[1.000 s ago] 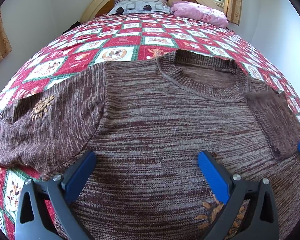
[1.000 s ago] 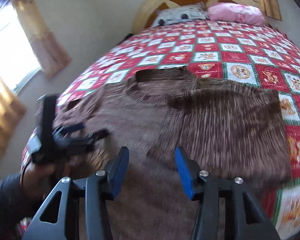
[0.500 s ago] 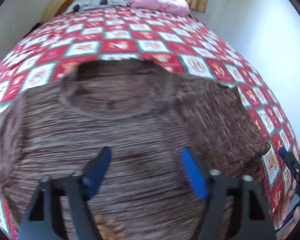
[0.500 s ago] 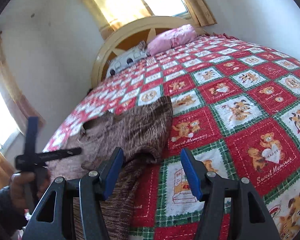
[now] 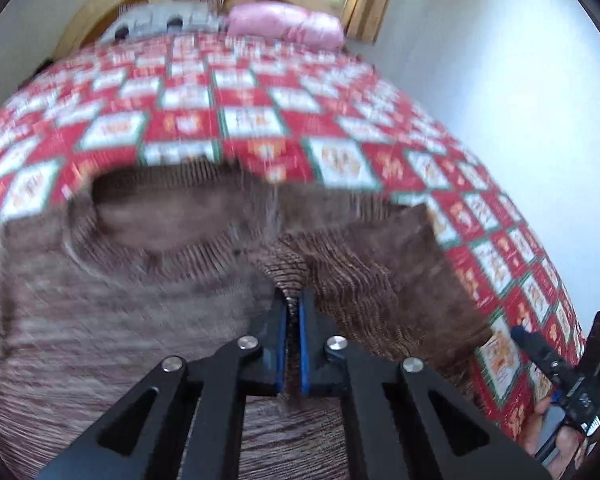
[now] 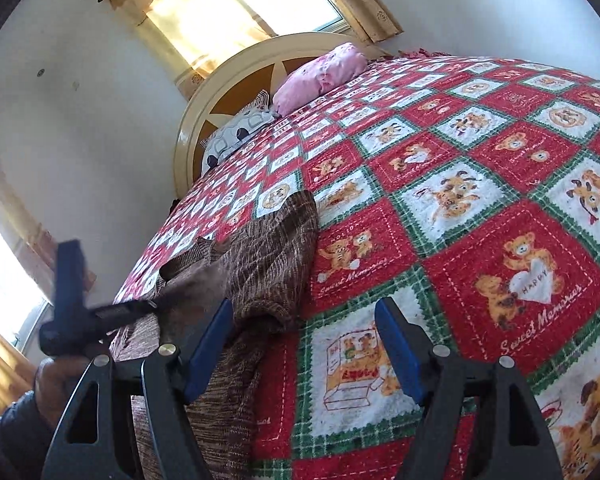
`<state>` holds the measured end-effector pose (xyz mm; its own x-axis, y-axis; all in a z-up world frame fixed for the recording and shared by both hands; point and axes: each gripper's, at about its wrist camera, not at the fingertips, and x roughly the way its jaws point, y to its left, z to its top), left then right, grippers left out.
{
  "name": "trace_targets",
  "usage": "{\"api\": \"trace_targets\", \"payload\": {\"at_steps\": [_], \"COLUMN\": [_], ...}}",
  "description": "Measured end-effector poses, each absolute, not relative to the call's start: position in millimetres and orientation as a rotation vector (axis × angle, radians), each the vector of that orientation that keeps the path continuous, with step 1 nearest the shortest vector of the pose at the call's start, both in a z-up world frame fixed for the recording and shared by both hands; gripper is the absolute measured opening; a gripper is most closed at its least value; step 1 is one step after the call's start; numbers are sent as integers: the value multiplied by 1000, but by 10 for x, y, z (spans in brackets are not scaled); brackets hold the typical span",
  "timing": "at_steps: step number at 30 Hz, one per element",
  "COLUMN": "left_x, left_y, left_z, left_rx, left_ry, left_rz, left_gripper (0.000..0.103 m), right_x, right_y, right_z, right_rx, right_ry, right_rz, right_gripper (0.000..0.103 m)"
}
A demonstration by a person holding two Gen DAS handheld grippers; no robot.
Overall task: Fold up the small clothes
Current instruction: 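Carry the held sleeve across the sweater body toward the other sleeve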
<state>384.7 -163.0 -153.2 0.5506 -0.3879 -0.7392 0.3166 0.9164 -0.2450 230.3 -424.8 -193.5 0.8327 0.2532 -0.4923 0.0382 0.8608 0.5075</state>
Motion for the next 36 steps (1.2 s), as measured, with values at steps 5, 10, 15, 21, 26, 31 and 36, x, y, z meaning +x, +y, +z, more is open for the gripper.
{"api": "trace_targets", "payload": {"at_steps": [5,10,15,21,26,31,36], "left_x": [3789,3812,3833,3835,3878,3786,3772], "left_y": [-1510,-1535,-1365,-1236,-1285,-1239,-1080], "left_z": [-1364,-1523,-1448,-1495,-1690,-1741,-1693], "left_rx": [-75,-29,-52,-11,48,175,97], "left_ry": [865,889,890,894,915,887,861], "left_rz": [-437,-397,-374,-335,-260,-190,-156], "left_gripper": [5,4,3,3,8,40,62], "right_x": [2311,2314,2333,2399,2338,2338,2714], "right_y": [-4248,-4247,-4237,-4172,-4122,-3605,-3146], "right_z": [-1951,-1963,-1973,-1995,-1918,-1550,-1458], "right_rx": [529,528,524,492,455,188,38], "right_ry": [591,596,604,642,613,564,605], "right_rz": [118,116,120,125,118,239,315], "right_gripper": [74,74,74,74,74,74,74]}}
